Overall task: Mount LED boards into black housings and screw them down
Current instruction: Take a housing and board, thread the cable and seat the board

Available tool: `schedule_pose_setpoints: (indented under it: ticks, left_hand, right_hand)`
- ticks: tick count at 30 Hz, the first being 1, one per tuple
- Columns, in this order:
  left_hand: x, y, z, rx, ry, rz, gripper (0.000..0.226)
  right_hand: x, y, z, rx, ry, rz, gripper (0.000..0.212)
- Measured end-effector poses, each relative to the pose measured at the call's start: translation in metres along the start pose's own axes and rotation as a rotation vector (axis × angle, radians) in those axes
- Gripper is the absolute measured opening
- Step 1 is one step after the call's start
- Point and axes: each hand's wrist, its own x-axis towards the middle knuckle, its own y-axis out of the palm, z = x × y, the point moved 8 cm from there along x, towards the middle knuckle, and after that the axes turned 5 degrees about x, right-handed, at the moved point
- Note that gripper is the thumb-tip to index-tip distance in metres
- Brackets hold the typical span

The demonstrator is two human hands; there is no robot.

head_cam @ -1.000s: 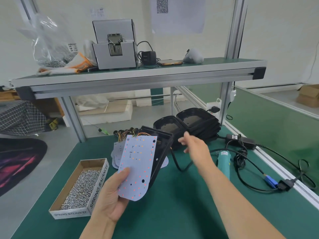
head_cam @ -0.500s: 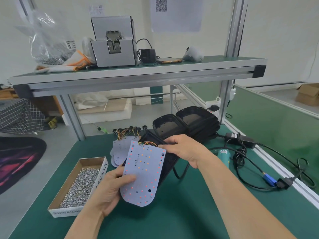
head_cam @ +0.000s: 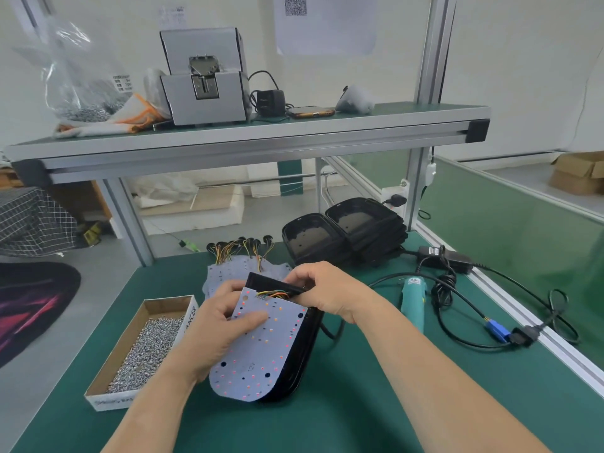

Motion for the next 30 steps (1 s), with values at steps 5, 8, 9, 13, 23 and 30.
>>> schedule_pose_setpoints:
  ticks: [5,8,9,13,23,30]
  left_hand:
    - [-0.003,0.013,-0.007,0.006,0.064,0.068,0.023]
    - [-0.003,0.019,-0.014,0.022,0.118,0.076,0.023]
    - [-0.002,0.02,-0.016,0.029,0.133,0.078,0.022]
    - [-0.001,0.027,-0.021,0.057,0.154,0.104,0.023]
    - [0.005,0.02,-0.014,-0.033,0.077,0.151,0.025]
    - [0.005,0.022,-0.005,-0.24,-0.014,0.206,0.043]
  right_hand:
    - [-0.004,0.0,0.016,-0.238,-0.091,0.024,0.014]
    - [-0.006,-0.003,0.028,-0.438,-0.185,-0.052,0.013]
    - [-0.007,-0.002,0.03,-0.478,-0.202,-0.074,0.014]
    - [-0.011,-0.007,0.027,-0.499,-0.208,-0.134,0.029]
    - [-0.022,-0.013,0.018,-0.305,-0.189,0.108,0.029]
    - [-0.031,-0.012,0.033,-0.412,-0.455,-0.101,0.017]
